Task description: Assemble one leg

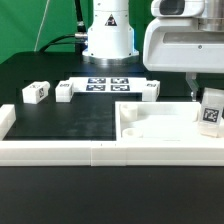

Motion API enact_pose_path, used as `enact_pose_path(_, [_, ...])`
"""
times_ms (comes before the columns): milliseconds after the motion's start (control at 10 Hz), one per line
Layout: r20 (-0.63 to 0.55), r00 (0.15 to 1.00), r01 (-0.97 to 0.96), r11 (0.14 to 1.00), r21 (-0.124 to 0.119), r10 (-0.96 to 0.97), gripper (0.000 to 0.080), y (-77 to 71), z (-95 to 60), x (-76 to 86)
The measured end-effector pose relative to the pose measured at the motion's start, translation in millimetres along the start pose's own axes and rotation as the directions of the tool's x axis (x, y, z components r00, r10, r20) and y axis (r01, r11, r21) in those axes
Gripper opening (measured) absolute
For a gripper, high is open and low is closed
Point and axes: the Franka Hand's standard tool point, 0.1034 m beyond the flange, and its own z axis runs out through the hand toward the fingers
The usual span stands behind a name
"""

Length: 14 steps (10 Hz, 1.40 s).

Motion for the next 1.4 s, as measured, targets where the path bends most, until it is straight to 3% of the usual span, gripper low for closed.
enact_pose_path(400, [0.003,0.996,-0.084,0.996,0.004,0.084,0.0294,1.7,-0.1,0.8])
enact_pose_path(700, [0.006,0.911,-0.413,0.911,0.004,0.413,0.0295,2.6,0.2,0.9])
enact_pose_path(1000, [-0.002,0.695,-0.719,0.695,0.008,0.719,0.0295,3.5,0.7,1.2])
enact_pose_path(1400, [-0.011,0.296,-0.955,0.296,0.022,0.955,0.0295,3.4,0.8,0.4])
